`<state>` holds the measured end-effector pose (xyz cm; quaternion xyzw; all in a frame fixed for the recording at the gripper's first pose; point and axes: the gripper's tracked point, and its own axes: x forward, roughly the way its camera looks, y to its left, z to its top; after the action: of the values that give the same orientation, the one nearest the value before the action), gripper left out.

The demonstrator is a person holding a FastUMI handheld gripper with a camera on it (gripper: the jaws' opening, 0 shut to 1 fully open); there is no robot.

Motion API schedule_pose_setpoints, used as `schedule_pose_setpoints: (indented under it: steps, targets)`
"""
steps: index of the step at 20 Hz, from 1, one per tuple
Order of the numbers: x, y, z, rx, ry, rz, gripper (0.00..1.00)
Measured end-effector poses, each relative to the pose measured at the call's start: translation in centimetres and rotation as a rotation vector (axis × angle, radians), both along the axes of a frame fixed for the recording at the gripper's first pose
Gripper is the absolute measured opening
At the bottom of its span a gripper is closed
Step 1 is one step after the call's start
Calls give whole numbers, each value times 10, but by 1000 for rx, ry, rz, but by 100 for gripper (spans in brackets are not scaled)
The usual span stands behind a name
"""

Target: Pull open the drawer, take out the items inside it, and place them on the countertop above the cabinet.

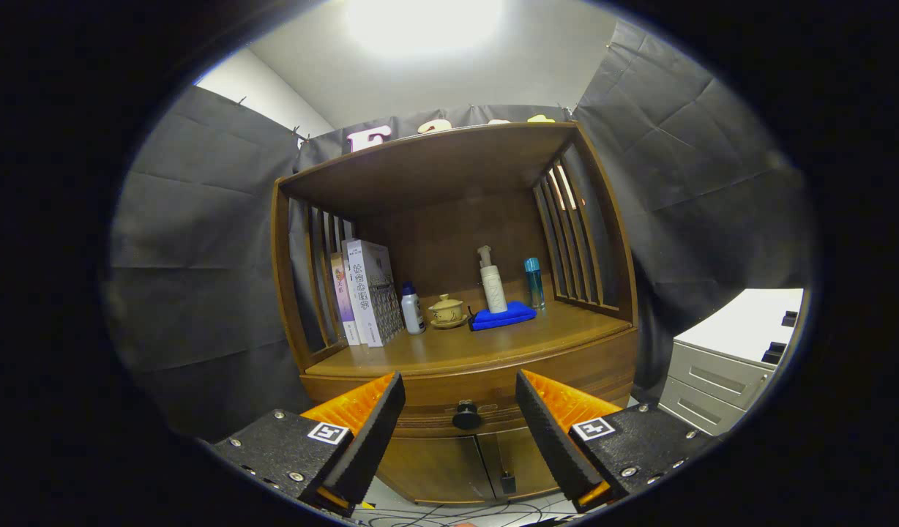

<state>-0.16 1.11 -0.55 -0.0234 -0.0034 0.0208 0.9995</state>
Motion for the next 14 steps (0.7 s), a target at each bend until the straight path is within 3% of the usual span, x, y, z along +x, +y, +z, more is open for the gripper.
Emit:
schedule_pose_setpoints:
  steps: [8, 14]
  targets:
    - [9, 12, -2, -47, 3, 40, 95]
    - [40, 11, -1, -38, -5, 36, 95]
